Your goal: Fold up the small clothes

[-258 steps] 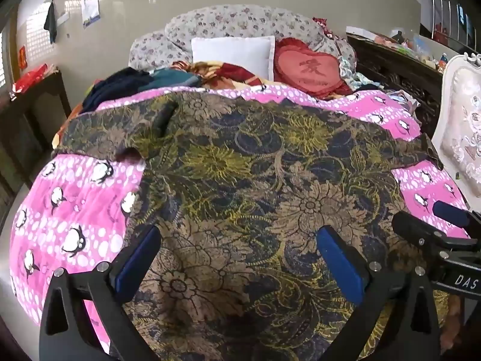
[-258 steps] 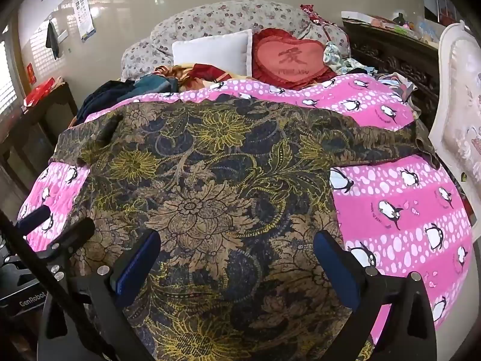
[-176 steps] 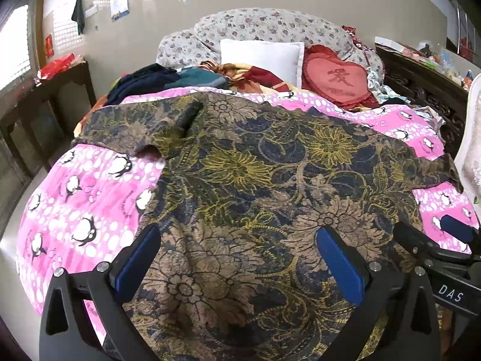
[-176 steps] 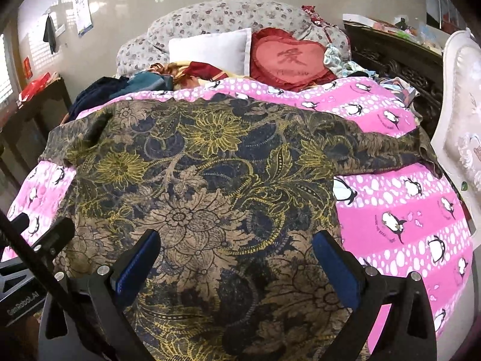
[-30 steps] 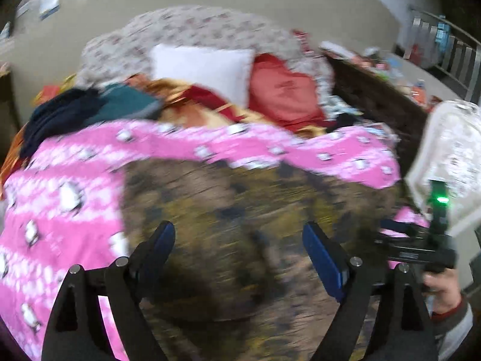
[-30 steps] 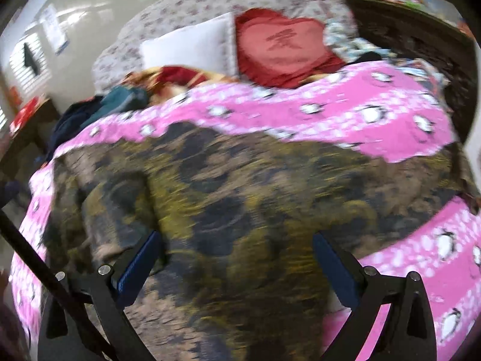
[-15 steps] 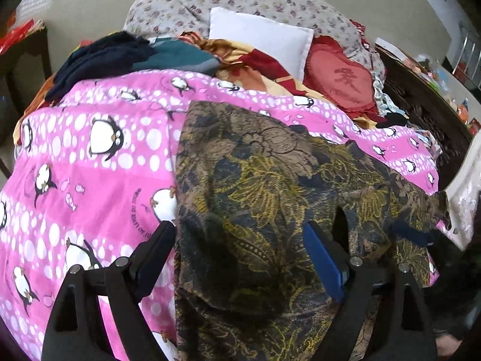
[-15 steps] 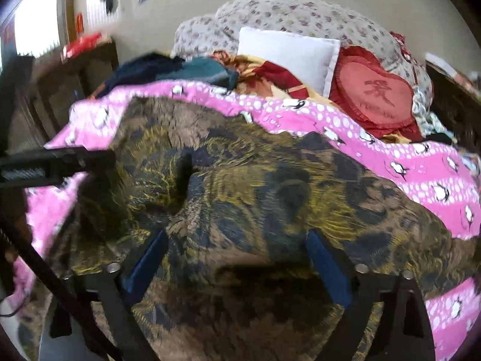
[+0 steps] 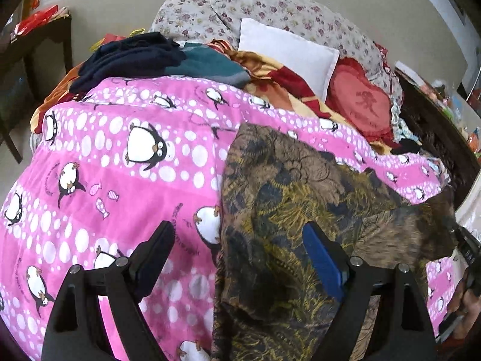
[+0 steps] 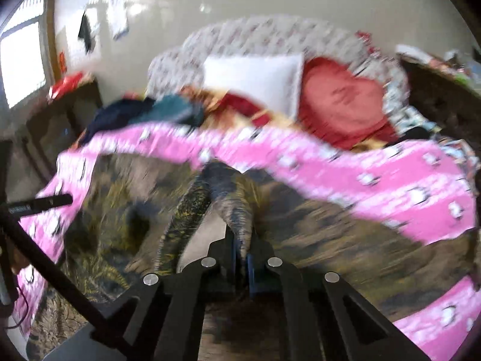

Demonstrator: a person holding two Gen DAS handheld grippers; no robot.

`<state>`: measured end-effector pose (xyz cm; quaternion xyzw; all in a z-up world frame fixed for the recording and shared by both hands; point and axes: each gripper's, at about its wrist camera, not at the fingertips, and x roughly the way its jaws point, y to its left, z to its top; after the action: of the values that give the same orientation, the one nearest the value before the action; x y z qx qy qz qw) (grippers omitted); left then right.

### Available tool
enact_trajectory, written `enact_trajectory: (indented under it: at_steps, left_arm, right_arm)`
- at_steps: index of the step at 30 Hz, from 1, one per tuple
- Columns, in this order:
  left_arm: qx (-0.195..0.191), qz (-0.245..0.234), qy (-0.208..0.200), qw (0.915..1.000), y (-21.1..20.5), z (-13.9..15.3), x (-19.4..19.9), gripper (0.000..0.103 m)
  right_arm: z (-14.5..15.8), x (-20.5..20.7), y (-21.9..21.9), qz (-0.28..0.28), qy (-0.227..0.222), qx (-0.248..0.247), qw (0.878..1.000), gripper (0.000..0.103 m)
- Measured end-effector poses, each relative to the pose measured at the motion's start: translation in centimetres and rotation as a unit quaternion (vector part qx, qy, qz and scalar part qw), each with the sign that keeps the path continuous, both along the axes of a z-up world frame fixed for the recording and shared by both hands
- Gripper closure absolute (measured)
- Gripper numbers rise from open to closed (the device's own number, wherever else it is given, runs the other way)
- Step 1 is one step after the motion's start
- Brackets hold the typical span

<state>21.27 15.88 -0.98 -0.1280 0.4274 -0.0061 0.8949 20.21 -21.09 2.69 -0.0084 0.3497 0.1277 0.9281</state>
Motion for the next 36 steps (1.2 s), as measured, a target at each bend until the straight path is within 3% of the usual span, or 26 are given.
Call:
enact_trajectory:
  at_steps: [4,8,9,10,11,12,13,15,19,23,29,31,32,33,34,36]
  left_arm:
    - [0.019,-0.006,0.001,0.9998,-1.0,-0.1,0.4,0.017]
    - [0.029,-0.009,0.007,0.9995,-1.3,-0.6,1.1,0.017]
    - [0.032,-0.009,0.006,0.9994,-1.3,-0.6,1.2,0.017]
    - [0.037,-0.011,0.004,0.9992,-1.5,-0.6,1.4,0.017]
    - [0.041,-0.015,0.002,0.9990,-1.6,-0.5,1.5,0.017]
    - [0.044,-0.018,0.001,0.9989,-1.7,-0.5,1.5,0.017]
    - [0.050,-0.026,-0.001,0.9984,-1.9,-0.3,1.7,0.017]
    - [0.059,-0.045,0.001,0.9972,-2.6,-0.3,2.2,0.017]
    - [0.065,-0.057,0.011,0.9962,-3.3,-0.5,4.0,0.017]
    - [0.056,-0.043,0.027,0.9971,-2.7,-1.0,6.1,0.017]
    - [0.046,-0.040,0.030,0.9977,-1.1,-1.7,8.0,0.017]
    - [0.042,-0.044,0.036,0.9975,-1.1,-2.1,8.6,0.016]
    - [0.039,-0.044,0.037,0.9976,-1.0,-2.3,8.8,0.016]
    - [0.038,-0.044,0.038,0.9976,-1.0,-2.5,9.0,0.017]
    - [0.041,-0.043,0.037,0.9975,-1.1,-2.7,9.1,0.017]
    - [0.047,-0.041,0.025,0.9978,-1.1,-2.6,9.2,0.022]
  right_arm:
    - [-1.2,0.5,-5.7,-0.070,0.018,-0.016,0.997,0.097]
    - [-5.8,1.1,-9.2,-0.085,0.097,-0.019,0.991,0.096]
    - [-6.3,1.1,-9.5,-0.094,0.105,-0.020,0.990,0.089]
    - [-6.2,0.9,-10.2,-0.113,0.102,-0.021,0.988,0.073]
    - [-5.9,0.4,-11.0,-0.127,0.093,-0.015,0.987,0.063]
    - [-5.2,-0.1,-11.7,-0.143,0.079,-0.005,0.987,0.044]
    - [-4.0,-0.6,-12.1,-0.152,0.057,0.018,0.987,0.036]
    - [-2.6,-1.0,-11.2,-0.116,0.037,0.051,0.991,0.035]
    - [-0.8,0.3,-4.9,0.032,0.023,0.065,0.997,0.025]
    - [-1.9,3.0,3.5,0.139,0.011,-0.003,0.990,0.024]
    - [-4.9,6.1,8.7,0.215,0.020,-0.081,0.973,0.024]
    - [-5.6,6.5,9.5,0.239,0.027,-0.095,0.966,0.027]
    - [-5.9,6.4,9.9,0.250,0.030,-0.105,0.962,0.036]
    - [-6.2,6.1,10.5,0.261,0.031,-0.123,0.957,0.071]
    - [-6.4,5.8,10.9,0.265,0.027,-0.137,0.954,0.093]
    - [-6.0,4.9,11.2,0.271,0.007,-0.148,0.951,0.098]
